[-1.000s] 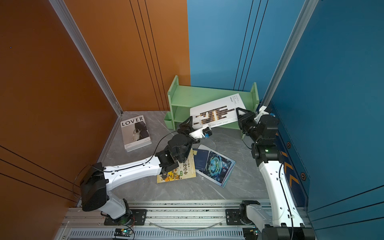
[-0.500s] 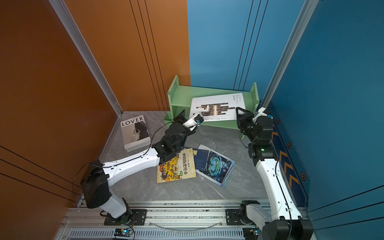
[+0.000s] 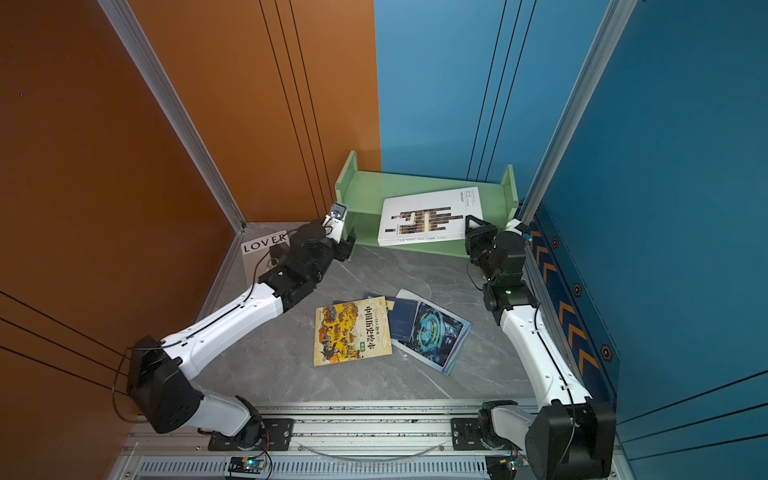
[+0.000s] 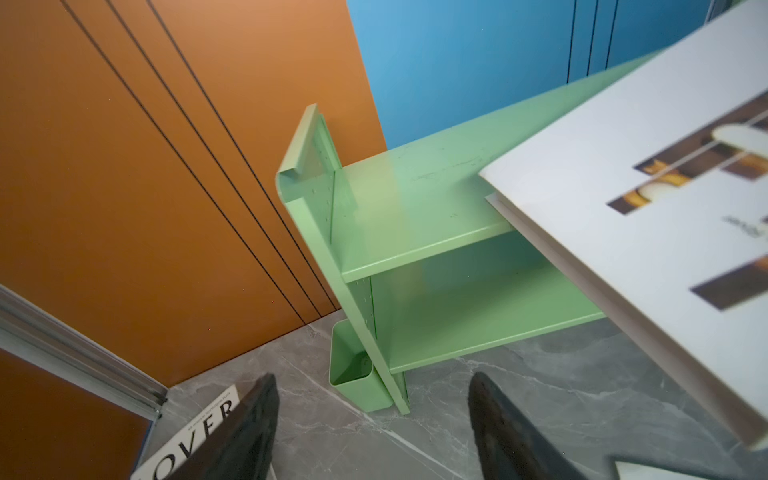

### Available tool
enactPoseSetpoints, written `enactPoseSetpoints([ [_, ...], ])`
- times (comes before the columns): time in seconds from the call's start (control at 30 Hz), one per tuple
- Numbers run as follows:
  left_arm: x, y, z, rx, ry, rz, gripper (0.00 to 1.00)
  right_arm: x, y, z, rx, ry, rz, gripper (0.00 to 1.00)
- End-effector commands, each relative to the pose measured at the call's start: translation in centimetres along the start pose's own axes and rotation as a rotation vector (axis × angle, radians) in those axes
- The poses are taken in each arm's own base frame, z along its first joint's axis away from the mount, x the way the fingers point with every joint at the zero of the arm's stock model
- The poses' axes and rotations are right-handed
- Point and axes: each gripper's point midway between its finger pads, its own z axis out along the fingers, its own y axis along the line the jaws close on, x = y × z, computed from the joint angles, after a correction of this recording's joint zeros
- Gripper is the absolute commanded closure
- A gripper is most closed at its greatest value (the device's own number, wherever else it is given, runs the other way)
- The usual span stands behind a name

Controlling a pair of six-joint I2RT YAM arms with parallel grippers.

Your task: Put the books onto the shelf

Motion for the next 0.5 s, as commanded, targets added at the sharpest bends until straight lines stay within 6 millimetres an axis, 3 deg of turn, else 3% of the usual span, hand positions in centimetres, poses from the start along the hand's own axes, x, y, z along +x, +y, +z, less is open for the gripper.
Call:
enactPoseSetpoints([
  [0.0, 2.1, 0.0, -1.1, 0.136, 0.073, -0.24, 0.26, -0.6, 1.2, 0.2, -0.056, -0.067, 0.016, 0.67],
  [0.27, 2.4, 0.5, -2.4, 0.415, 0.128, -0.739, 0.26, 0.4, 0.8, 1.3, -0.053, -0.053, 0.03, 0.67],
  [0.47, 1.1, -0.5, -1.3, 0.61, 0.147, -1.054, 0.25, 1.5, 0.5, 2.1, -0.06, -0.037, 0.045, 0.67],
])
